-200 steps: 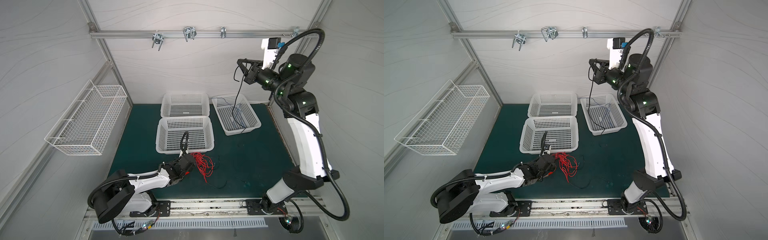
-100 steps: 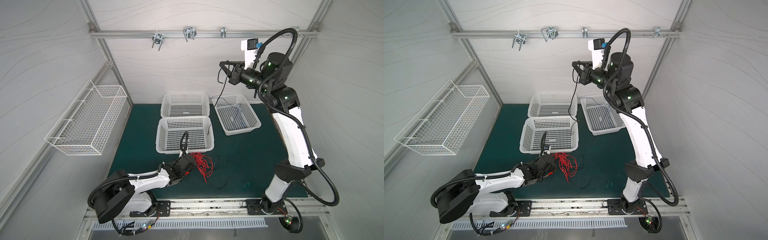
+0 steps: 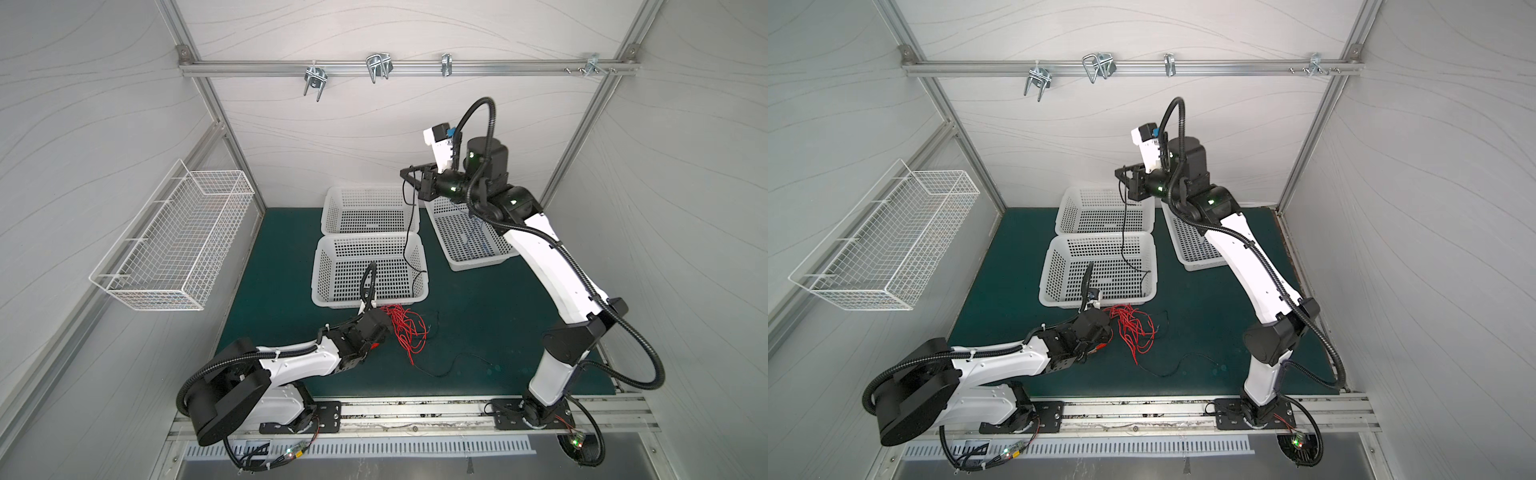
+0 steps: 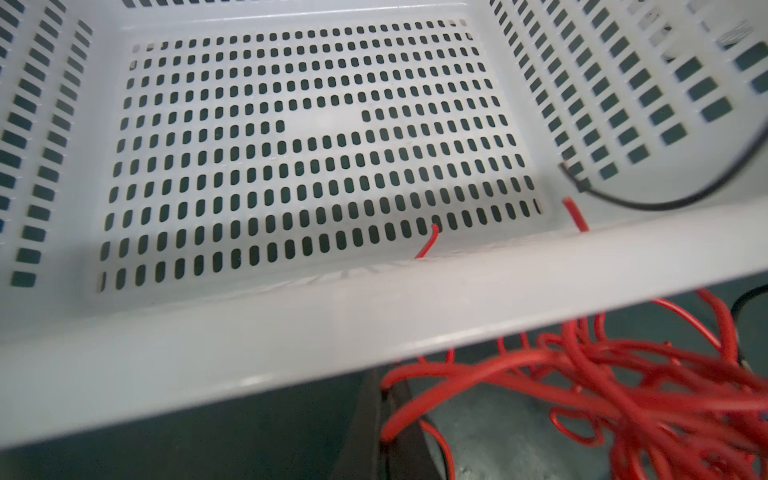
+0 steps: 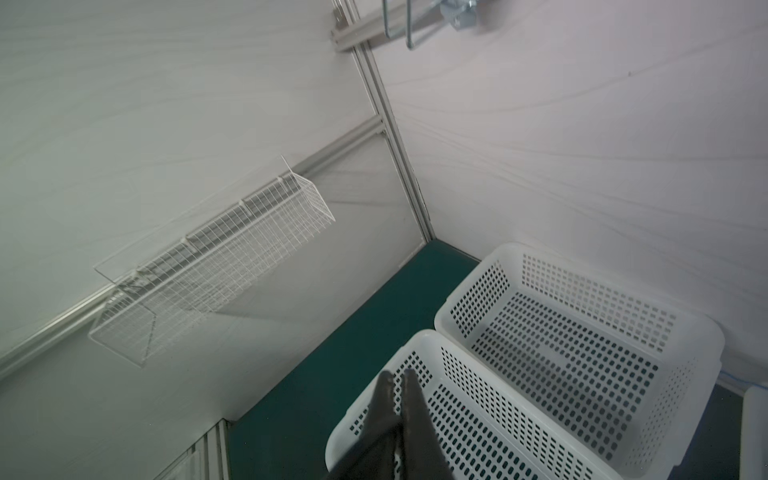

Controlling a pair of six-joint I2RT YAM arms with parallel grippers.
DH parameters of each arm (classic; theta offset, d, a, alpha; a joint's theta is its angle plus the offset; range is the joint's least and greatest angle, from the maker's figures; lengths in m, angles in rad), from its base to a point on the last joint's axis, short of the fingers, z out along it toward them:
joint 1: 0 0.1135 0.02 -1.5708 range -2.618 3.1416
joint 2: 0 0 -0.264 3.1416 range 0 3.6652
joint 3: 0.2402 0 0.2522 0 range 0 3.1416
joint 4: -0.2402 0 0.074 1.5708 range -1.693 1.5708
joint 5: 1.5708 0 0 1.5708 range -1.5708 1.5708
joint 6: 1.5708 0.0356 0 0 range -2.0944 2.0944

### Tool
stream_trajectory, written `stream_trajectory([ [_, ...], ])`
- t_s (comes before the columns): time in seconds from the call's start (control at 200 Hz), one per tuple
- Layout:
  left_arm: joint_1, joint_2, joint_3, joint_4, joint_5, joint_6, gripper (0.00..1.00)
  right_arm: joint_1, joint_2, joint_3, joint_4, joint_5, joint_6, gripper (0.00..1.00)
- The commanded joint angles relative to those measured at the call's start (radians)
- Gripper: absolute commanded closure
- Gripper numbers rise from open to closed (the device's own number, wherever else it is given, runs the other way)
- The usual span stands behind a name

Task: Untangle the cables
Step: 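Carry the black wire with the right gripper over the front middle basket, then lower the black wire into the basket and open the right gripper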

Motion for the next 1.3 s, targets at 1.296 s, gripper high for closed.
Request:
stream_trajectory([
  [1.296, 0.006, -0.118, -0.029, -0.028, -0.039, -0.019, 1.0, -0.051, 0.33, 0.053, -0.171, 0.398, 0.078, 1.0],
])
